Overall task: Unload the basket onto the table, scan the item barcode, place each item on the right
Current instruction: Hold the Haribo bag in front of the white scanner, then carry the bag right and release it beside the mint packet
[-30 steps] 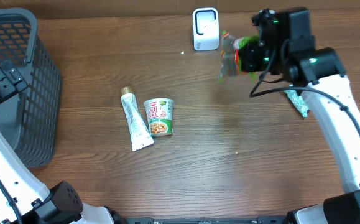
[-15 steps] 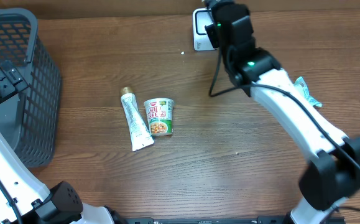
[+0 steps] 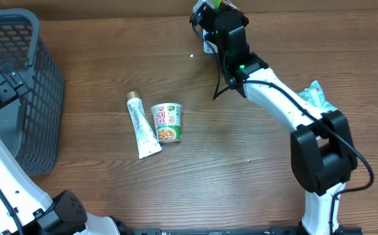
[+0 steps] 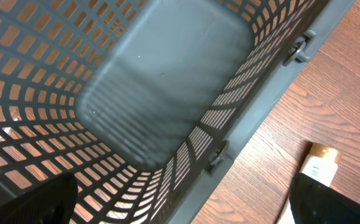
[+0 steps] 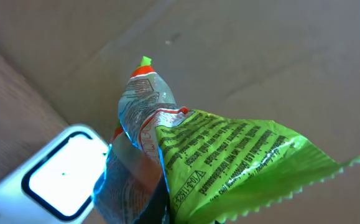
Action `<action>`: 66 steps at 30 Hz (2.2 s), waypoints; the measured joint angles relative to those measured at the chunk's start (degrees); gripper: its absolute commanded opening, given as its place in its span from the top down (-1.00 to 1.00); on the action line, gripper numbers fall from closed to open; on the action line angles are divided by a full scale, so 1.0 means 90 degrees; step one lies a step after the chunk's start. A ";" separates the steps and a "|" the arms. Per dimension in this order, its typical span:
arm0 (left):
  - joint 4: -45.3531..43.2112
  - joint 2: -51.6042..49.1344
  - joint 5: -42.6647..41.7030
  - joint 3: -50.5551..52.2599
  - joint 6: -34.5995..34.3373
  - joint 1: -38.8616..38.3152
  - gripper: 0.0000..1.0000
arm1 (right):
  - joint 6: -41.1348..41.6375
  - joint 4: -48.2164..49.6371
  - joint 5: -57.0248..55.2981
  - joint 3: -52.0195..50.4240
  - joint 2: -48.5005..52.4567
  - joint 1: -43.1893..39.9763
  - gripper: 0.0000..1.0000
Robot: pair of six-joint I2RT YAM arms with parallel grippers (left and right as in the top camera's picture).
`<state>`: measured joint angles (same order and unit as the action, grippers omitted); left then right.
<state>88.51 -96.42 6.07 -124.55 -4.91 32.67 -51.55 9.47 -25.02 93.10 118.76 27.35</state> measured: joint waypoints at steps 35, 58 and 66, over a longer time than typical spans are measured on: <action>0.0000 0.0000 -0.0002 0.0000 0.0000 0.0000 -1.00 | -0.3296 0.0940 0.0746 0.0000 0.0624 -0.0095 0.92; 0.0000 0.0000 -0.0002 0.0000 0.0000 0.0000 -1.00 | 0.1370 -0.3903 0.2356 -0.0049 -0.1685 -0.0175 0.92; 0.0000 0.0000 -0.0002 0.0000 0.0000 0.0000 -1.00 | 0.4762 -0.6334 0.5355 0.0121 -0.3971 -0.1156 0.93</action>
<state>88.51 -96.42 6.04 -124.55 -4.91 32.67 -8.69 -47.53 23.18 94.19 83.02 16.95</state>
